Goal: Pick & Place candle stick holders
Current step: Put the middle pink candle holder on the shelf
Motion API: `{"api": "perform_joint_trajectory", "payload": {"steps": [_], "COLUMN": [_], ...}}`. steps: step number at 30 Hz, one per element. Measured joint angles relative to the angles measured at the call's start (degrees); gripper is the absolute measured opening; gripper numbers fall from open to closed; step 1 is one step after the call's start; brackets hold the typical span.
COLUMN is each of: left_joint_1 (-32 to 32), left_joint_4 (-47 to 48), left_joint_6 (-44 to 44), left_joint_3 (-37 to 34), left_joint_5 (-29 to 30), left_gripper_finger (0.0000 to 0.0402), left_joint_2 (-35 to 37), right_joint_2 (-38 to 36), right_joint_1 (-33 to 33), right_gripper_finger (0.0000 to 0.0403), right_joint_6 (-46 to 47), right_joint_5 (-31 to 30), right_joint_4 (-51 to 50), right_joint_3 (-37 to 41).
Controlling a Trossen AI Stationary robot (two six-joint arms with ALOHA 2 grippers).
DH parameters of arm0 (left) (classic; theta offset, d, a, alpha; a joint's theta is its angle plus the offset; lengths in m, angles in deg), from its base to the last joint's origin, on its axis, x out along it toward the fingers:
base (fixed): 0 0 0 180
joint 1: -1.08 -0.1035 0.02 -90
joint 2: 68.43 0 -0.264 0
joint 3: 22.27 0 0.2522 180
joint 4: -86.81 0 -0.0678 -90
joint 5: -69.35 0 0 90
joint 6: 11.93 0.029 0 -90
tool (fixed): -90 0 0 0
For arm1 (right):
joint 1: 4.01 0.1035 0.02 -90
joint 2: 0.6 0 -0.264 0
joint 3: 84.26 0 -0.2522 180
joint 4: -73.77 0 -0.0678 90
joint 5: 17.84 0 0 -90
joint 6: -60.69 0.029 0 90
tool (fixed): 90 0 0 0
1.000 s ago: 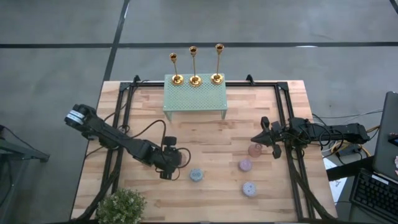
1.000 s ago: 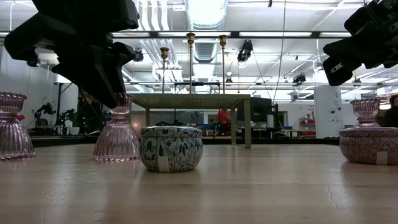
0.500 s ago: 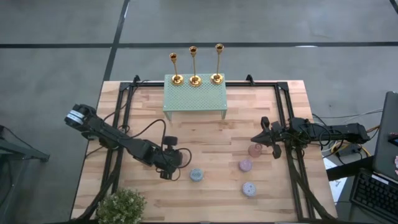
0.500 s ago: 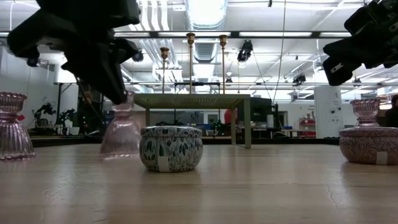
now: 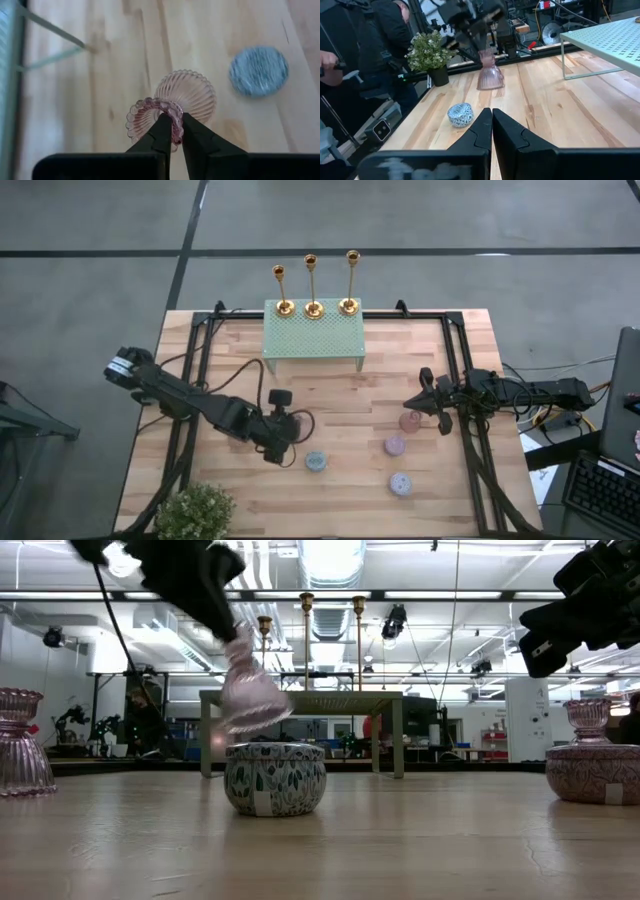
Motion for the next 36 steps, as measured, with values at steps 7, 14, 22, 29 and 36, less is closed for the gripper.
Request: {"api": "perform_joint_trajectory", "payload": {"steps": [7,14,22,29,36], "left_joint_1": [-5.4,-14.6,-25.5,-31.9,-36.5], "left_joint_4": [0.0,-1.8,-4.5,-4.4,-2.6], "left_joint_6": [7.8,15.5,20.3,23.9,28.7], "left_joint_3": [7.9,15.2,21.8,28.5,34.3], "left_joint_5": [0.1,0.3,-3.8,-6.2,-6.8], "left_gripper_finger": [0.0028,0.0028,0.0028,0.0029,0.0029], "left_joint_2": [0.1,0.1,-2.5,-10.0,-16.8], "right_joint_2": [0.0,0.0,0.0,0.2,0.3], "right_joint_1": [0.0,0.0,0.0,0.0,0.0], "right_gripper_finger": [0.0008,0.0008,0.0008,0.0008,0.0008], "right_joint_6": [0.0,0.0,0.0,0.0,0.0], "right_joint_5": [0.0,0.0,0.0,0.0,0.0], "right_joint_4": [0.0,0.0,0.0,0.0,0.0], "right_joint_3": [0.0,0.0,0.0,0.0,0.0]}}
